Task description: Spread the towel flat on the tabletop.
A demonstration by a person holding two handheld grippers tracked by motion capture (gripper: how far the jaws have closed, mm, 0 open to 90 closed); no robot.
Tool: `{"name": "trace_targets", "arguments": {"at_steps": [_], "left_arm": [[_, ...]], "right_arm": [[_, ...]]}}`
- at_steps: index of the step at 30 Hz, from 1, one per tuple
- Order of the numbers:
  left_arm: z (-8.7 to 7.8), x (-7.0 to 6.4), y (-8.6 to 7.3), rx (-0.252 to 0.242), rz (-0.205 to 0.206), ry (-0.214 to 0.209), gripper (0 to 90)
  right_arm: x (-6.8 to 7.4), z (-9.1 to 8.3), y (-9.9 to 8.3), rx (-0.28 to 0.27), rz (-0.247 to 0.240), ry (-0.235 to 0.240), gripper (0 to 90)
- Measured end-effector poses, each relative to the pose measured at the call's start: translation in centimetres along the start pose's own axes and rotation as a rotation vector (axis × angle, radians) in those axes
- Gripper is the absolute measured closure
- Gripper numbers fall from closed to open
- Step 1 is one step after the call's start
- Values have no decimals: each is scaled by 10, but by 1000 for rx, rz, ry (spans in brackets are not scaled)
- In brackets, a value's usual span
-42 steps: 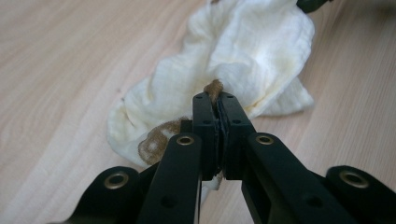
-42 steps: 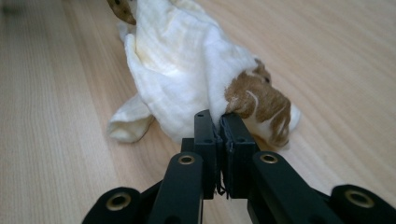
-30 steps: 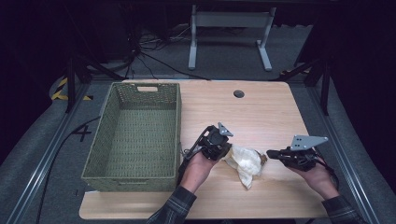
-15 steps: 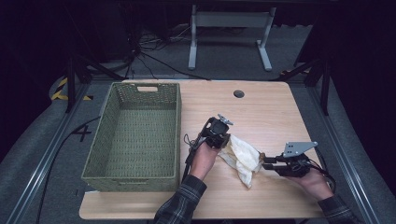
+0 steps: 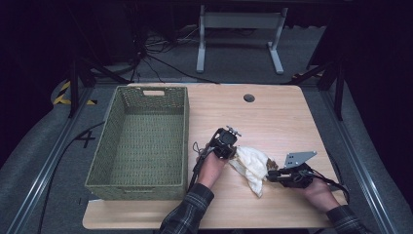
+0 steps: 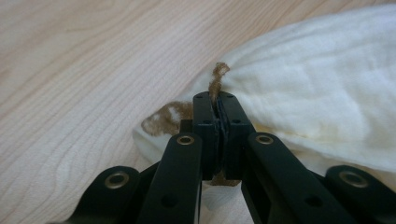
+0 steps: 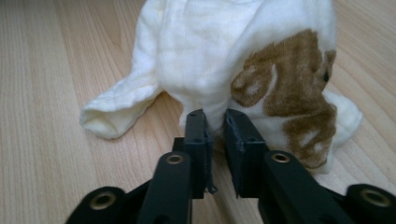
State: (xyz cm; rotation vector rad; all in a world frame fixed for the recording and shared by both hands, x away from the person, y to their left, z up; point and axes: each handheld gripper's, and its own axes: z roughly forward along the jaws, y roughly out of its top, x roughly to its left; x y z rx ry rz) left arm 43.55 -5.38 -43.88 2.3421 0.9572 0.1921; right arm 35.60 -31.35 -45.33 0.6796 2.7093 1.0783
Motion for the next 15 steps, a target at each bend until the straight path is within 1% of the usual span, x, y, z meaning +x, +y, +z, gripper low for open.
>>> {"name": "trace_targets", "arguments": {"at_steps": [2,5,8,9,11,12,13,15], "left_arm": [[4,0,-1,11,4,-2,872],[4,-1,-1,17,9,-1,872],[5,-1,-2,20,10,-3,873],[5,-1,-2,20,10,-4,872],[5,-1,-3,21,11,-6,872],[5,-1,-3,22,12,-7,872],[5,-1,-3,21,12,-7,872],[5,-1,-3,22,12,-9,872]], "right_arm": [[0,1,-1,3,-1,2,872],[0,-4,0,-4,4,4,887],[-1,-14,2,-37,12,4,891],[-2,-18,3,-47,11,-6,892],[-5,-24,5,-82,22,-9,892],[-7,-26,7,-92,26,-14,892],[-9,-29,9,-92,27,-19,893],[-12,-35,13,-115,25,-37,892]]}}
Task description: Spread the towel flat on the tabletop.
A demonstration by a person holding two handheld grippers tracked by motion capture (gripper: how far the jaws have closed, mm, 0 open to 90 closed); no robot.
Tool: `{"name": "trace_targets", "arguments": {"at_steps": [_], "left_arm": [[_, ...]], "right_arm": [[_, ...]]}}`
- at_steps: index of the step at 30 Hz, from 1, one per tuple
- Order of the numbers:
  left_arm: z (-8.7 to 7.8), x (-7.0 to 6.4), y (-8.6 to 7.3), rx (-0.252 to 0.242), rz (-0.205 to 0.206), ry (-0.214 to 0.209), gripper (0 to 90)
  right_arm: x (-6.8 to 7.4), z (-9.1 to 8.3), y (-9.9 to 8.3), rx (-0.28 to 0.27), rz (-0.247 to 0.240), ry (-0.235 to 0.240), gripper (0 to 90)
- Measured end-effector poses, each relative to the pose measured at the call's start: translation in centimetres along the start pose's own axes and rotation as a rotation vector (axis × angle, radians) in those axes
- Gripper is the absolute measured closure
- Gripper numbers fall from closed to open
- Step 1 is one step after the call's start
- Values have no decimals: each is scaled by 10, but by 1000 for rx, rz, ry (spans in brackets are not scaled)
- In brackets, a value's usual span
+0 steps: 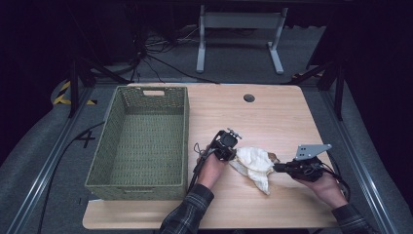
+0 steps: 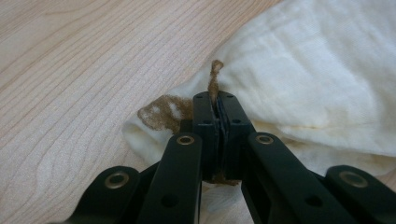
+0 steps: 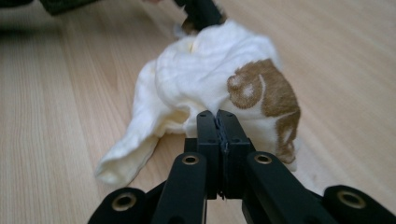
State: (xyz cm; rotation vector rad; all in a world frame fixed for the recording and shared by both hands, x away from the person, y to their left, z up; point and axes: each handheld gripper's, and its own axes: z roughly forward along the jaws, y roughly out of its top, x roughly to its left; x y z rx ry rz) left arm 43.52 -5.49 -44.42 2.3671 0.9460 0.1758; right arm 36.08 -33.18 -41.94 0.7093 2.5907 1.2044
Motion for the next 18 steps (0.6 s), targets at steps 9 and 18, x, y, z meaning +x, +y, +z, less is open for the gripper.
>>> {"name": "trace_targets", "arguments": {"at_steps": [9,18], "left_arm": [[1,-1,1,5,11,4,872],[0,0,1,3,7,-4,867]], "right_arm": [[-23,-2,22,-55,6,-69,894],[-60,35,19,19,61,-136,893]]}}
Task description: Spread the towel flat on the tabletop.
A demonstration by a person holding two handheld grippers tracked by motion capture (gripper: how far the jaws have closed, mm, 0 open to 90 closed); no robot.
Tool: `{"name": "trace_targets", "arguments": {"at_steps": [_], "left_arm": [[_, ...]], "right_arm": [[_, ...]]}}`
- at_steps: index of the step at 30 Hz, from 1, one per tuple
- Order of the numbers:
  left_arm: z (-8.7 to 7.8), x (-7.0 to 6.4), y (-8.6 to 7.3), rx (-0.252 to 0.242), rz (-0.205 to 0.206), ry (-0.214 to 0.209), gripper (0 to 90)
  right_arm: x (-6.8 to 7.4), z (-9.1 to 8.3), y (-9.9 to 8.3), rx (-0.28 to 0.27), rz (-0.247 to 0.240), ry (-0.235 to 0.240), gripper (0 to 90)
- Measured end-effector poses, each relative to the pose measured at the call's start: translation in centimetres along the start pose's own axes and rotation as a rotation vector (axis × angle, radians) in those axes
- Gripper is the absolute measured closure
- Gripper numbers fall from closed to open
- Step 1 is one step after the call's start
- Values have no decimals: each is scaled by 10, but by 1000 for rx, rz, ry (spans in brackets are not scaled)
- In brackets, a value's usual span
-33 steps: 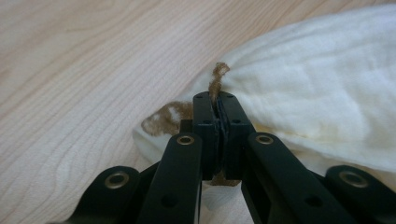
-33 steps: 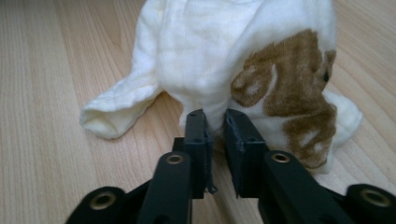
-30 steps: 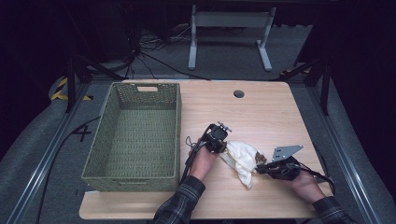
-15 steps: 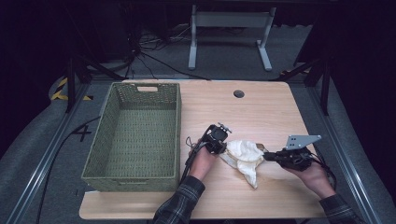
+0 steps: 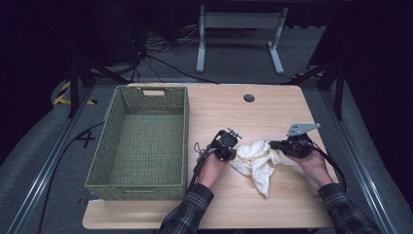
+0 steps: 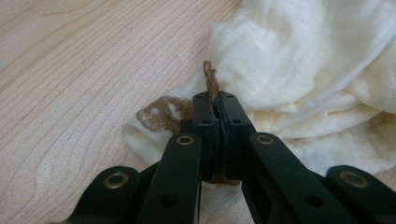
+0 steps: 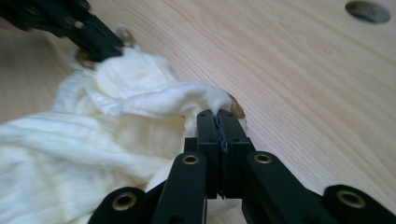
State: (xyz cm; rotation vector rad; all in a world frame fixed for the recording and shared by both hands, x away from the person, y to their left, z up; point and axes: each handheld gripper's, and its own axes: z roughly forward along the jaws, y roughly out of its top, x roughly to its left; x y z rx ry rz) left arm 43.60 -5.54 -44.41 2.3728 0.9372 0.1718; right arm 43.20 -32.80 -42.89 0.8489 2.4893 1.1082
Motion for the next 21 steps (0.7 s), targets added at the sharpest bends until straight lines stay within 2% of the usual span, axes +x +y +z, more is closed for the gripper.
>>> {"name": "trace_targets", "arguments": {"at_steps": [2,4,8,12,14,17,21], "left_arm": [[-2,1,0,-10,-6,1,832],[-7,1,1,-34,-15,3,778],[-26,-4,4,-98,-12,-1,729],[-37,-9,3,-123,-5,-12,726],[-42,-16,-2,-118,17,-29,727],[-42,-21,-6,-121,31,-34,735],[-43,-31,-14,-119,56,-54,735]], "right_arm": [[-3,8,-4,23,4,-14,877],[-4,7,-5,18,10,-29,771],[-3,-9,-3,-32,17,-29,713],[2,-22,-3,-50,11,-18,706],[13,-31,-6,-52,7,13,696],[20,-33,-9,-46,1,30,695],[37,-34,-14,-15,-18,66,687]]}}
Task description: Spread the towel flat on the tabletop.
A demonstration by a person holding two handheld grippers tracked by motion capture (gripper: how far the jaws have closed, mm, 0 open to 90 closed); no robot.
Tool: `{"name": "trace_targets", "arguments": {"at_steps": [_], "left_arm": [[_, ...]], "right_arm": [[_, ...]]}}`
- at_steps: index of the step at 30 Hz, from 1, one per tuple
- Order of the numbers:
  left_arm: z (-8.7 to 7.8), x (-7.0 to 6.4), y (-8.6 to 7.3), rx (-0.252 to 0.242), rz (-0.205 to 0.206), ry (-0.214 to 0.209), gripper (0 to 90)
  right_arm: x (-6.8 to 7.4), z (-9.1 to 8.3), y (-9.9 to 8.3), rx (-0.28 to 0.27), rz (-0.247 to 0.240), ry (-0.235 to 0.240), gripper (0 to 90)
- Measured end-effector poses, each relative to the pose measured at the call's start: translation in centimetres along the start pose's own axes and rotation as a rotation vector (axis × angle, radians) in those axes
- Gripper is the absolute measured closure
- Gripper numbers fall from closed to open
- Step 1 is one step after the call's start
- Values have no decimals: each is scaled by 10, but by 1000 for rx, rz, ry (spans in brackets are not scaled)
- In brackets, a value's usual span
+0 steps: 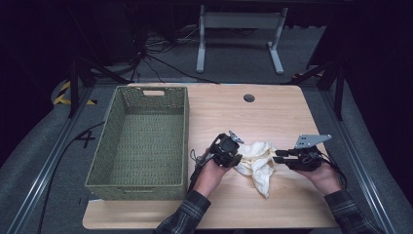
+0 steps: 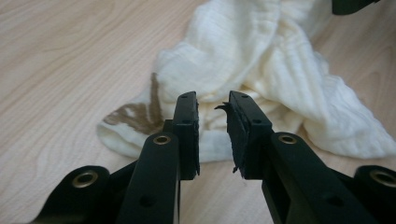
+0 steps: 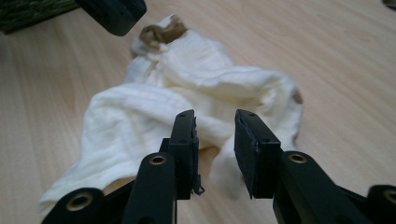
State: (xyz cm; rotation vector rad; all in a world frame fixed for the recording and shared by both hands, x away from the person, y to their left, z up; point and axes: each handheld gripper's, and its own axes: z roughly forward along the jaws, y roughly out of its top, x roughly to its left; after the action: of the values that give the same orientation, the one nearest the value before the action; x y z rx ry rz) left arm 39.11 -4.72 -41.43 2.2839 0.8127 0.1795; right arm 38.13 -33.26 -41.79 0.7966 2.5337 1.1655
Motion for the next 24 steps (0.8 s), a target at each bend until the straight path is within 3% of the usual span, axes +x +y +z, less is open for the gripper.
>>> {"name": "trace_targets", "arguments": {"at_steps": [7,16,24], "left_arm": [[11,-9,-11,35,39,-25,713],[29,-6,-13,66,59,14,679],[35,-4,-14,90,78,31,801]], "right_arm": [[26,2,-9,41,-35,43,682],[55,6,-20,65,-41,104,660],[71,13,-25,98,-68,144,615]]}}
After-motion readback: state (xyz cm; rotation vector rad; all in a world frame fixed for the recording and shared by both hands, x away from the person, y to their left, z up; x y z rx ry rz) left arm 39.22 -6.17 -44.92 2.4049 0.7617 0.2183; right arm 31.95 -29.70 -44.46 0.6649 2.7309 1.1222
